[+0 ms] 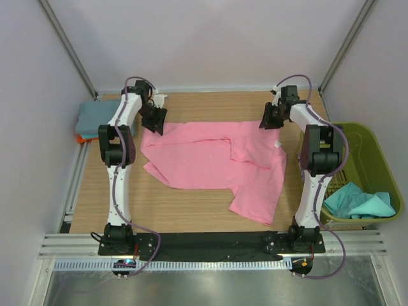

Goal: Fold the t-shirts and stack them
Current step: Fold the tshirt

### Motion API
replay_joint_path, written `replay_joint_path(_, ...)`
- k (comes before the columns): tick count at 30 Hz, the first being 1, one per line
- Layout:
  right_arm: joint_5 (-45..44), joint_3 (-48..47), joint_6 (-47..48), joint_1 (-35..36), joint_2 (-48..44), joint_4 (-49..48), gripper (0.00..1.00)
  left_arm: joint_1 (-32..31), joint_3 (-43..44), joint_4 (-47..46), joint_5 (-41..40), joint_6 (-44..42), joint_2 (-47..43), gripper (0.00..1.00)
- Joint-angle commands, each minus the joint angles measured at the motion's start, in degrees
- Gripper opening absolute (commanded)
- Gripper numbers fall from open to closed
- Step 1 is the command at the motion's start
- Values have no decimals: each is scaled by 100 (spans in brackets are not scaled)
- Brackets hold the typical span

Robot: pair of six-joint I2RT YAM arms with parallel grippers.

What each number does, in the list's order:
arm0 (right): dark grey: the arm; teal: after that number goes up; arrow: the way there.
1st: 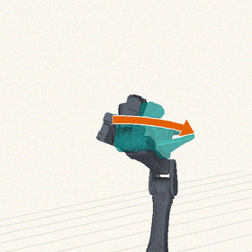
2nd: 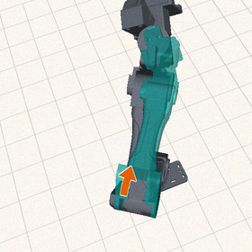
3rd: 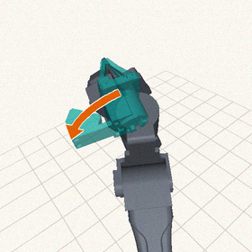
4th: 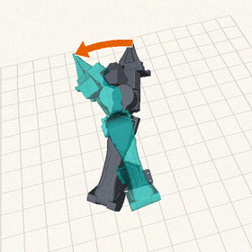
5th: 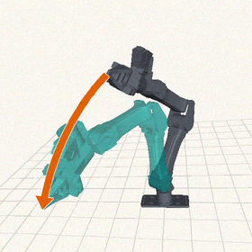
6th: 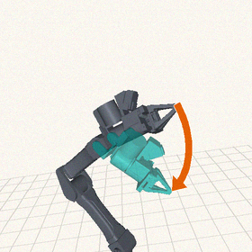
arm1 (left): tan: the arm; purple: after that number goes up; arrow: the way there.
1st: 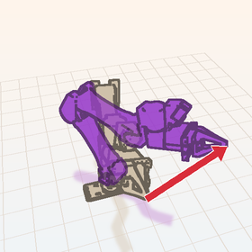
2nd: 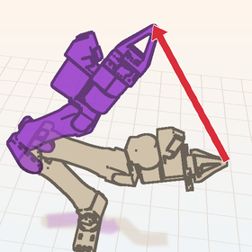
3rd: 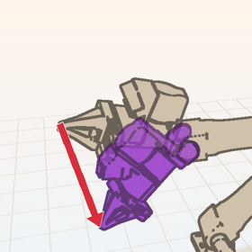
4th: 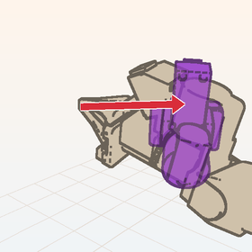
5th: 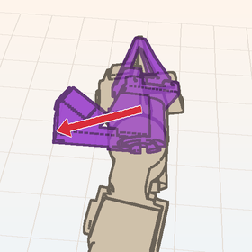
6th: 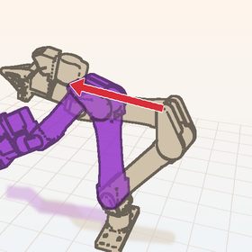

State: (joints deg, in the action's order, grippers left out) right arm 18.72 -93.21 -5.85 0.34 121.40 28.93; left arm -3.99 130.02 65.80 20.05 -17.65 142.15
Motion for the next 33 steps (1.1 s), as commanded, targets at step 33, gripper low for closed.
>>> replay_joint_path(33, -1274, -3151, 706, -157, 1791, -510, 42, -58, 1755, -2668, -1074, 1273, 491, 75)
